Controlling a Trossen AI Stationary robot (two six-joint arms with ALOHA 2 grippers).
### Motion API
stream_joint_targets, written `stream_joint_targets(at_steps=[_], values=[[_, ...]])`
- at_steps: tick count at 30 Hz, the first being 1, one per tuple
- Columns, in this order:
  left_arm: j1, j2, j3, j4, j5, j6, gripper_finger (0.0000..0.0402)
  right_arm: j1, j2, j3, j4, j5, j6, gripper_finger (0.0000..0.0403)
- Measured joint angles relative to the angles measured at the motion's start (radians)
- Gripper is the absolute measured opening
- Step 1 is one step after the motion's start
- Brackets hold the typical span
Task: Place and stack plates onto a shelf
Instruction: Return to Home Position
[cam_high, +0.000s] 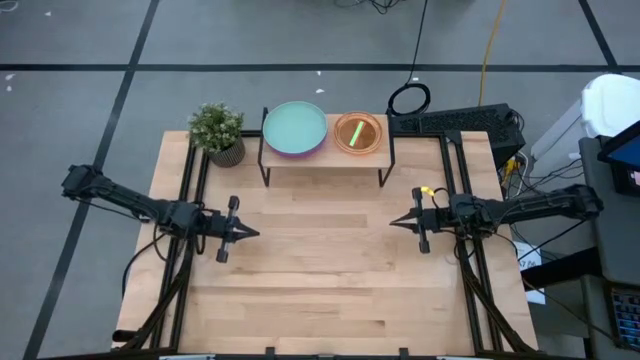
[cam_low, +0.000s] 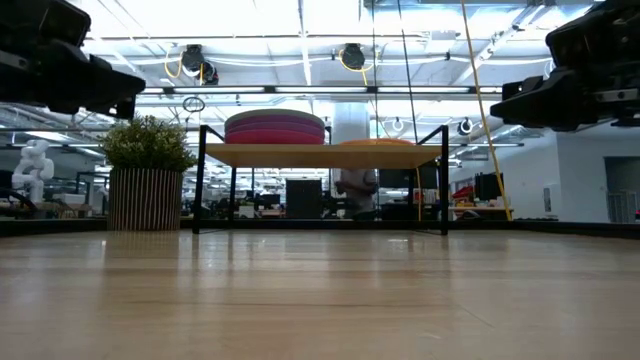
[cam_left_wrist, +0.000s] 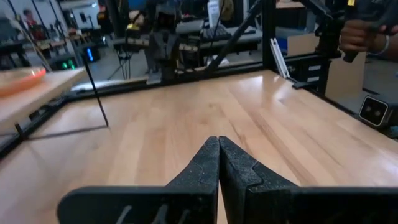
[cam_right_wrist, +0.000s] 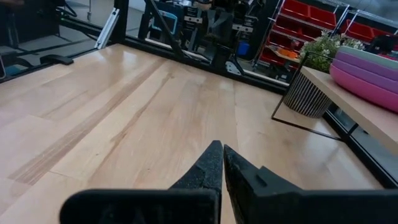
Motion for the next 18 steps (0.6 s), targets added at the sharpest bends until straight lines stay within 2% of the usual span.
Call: stream_joint_targets(at_steps=[3,15,18], values=[[0.000,-0.046,0.000,-0.014,0.001,0.034,0.0003,-0.012,-0.011,0.000,-0.010,0.001,-0.009,0.0000],[0.000,-0.335,0.000,-0.245,-0.014,0.043,0.0003,-0.052,-0.134,0.000,-0.143,-0.002,0.001,0.0000],[0.000,-0.389,0.000,-0.289,-0.030,0.044,0.0003,-0.055,-0.173,0.000,-0.166,0.026,-0.006,0.0000]])
